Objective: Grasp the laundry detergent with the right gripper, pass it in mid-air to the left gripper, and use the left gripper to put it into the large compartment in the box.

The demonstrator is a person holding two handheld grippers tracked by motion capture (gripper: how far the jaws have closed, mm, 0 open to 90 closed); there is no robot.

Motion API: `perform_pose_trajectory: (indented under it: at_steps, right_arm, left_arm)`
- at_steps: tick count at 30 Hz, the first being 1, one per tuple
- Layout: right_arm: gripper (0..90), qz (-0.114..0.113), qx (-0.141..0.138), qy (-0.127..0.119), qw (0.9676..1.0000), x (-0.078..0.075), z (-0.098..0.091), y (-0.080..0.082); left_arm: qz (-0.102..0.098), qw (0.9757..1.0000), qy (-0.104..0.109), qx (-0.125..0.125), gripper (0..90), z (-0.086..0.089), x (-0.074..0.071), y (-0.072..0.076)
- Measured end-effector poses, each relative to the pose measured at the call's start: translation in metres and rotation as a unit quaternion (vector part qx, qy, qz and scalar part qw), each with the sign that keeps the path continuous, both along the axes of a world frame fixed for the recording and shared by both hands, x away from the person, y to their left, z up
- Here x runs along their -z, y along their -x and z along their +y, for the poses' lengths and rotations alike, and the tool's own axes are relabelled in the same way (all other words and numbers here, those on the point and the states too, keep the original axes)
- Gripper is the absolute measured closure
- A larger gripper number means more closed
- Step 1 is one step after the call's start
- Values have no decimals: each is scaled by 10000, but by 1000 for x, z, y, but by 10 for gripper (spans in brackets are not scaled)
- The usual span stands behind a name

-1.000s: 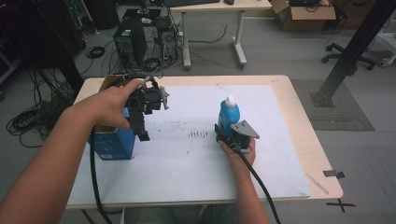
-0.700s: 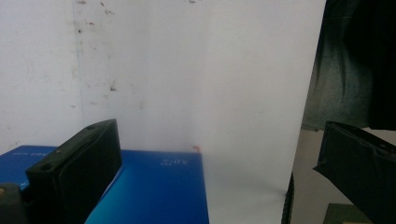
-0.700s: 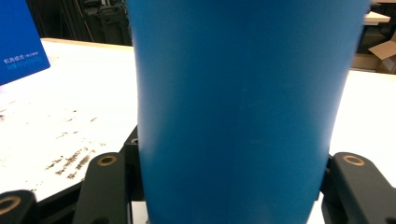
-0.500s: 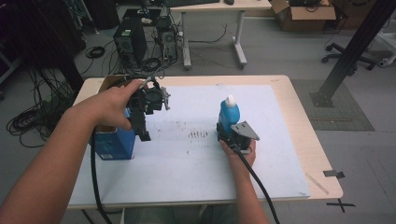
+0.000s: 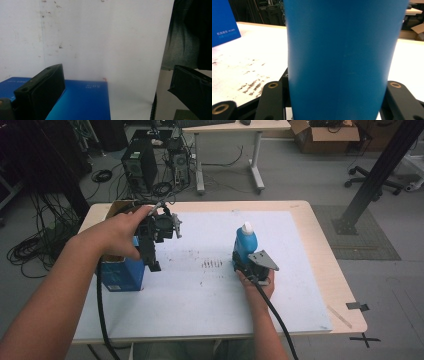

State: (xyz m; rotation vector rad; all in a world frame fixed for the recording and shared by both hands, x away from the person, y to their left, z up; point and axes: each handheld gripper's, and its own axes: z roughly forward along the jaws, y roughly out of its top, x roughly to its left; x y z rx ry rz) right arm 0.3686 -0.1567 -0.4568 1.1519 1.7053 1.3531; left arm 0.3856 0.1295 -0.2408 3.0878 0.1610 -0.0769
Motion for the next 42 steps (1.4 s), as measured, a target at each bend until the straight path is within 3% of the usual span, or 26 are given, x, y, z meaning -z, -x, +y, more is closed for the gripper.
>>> perform_pose_trajectory:
  at_steps: [6, 13, 14, 15, 16, 19, 23, 24, 25, 27, 28, 29, 30, 31, 32, 33, 34, 35, 36, 37, 38, 39, 40, 42]
  right_arm:
    - [454, 41, -63, -193, 9998, -2, -7, -1]
    - [451, -179, -464, -218, 9985, -29, -17, 0]
    - [450, -265, -655, -261, 9972, -40, -20, 0]
    - [450, -265, -655, -261, 9972, -40, -20, 0]
    - [450, -348, -871, -192, 9954, -52, -22, 0]
    - [449, -424, -1172, -46, 9922, -69, -26, 0]
    - [449, -482, -1595, -29, 9860, -88, -34, 1]
    - [449, -482, -1595, -29, 9860, -88, -34, 1]
    - [448, -496, -1835, -45, 9818, -96, -38, 1]
    - [448, -497, -2085, -18, 9768, -103, -41, 2]
    - [448, -497, -2085, -18, 9768, -103, -41, 2]
    - [447, -510, -2195, 6, 9743, -106, -43, 3]
    - [447, -503, -2443, 86, 9683, -111, -44, 5]
    - [447, -501, -2540, 148, 9658, -114, -45, 6]
    - [447, -501, -2540, 148, 9658, -114, -45, 6]
    - [447, -494, -2755, 248, 9597, -117, -44, 8]
    - [447, -494, -2755, 248, 9597, -117, -44, 8]
    - [447, -473, -2974, 333, 9530, -119, -42, 11]
    - [447, -473, -2974, 333, 9530, -119, -42, 11]
    - [447, -476, -3077, 390, 9495, -120, -41, 12]
    - [447, -445, -3261, 452, 9432, -120, -38, 14]
    - [447, -438, -3347, 482, 9401, -119, -36, 16]
    - [447, -438, -3347, 482, 9401, -119, -36, 16]
    - [447, -412, -3498, 532, 9344, -119, -32, 18]
  left_arm:
    - [5, 10000, -14, 8, 1, -3, 0, 2]
    - [11, 10000, 43, 21, 2, -5, -5, 4]
    - [17, 10000, 54, 32, 2, -6, -6, 4]
    - [17, 10000, 54, 32, 1, -6, -6, 4]
    - [0, 10000, 41, 36, 2, -6, -7, 4]
    - [-5, 10000, 70, 53, 2, -7, -12, 6]
    - [11, 9999, 79, 66, 2, -9, -17, 6]
    - [11, 9999, 79, 66, 2, -9, -17, 6]
    - [31, 9999, 87, 60, 2, -10, -18, 6]
    - [58, 9999, 115, 68, 1, -11, -20, 6]
    - [58, 9999, 115, 68, 1, -11, -20, 6]
    - [65, 9999, 112, 86, 1, -12, -21, 6]
    - [75, 9998, 126, 94, 2, -14, -23, 6]
    - [77, 9998, 142, 110, 2, -15, -24, 7]
    - [77, 9998, 142, 110, 2, -15, -24, 7]
    - [107, 9997, 166, 122, 2, -17, -26, 7]
    - [107, 9997, 166, 122, 2, -17, -26, 7]
    - [115, 9996, 195, 151, 1, -20, -27, 8]
    - [115, 9996, 195, 151, 1, -20, -27, 8]
    - [131, 9996, 184, 166, 1, -21, -28, 8]
    - [142, 9996, 178, 173, 1, -23, -28, 8]
    - [142, 9996, 152, 180, 1, -25, -29, 8]
    - [142, 9996, 152, 180, 1, -25, -29, 8]
    - [143, 9996, 148, 181, 1, -26, -29, 8]
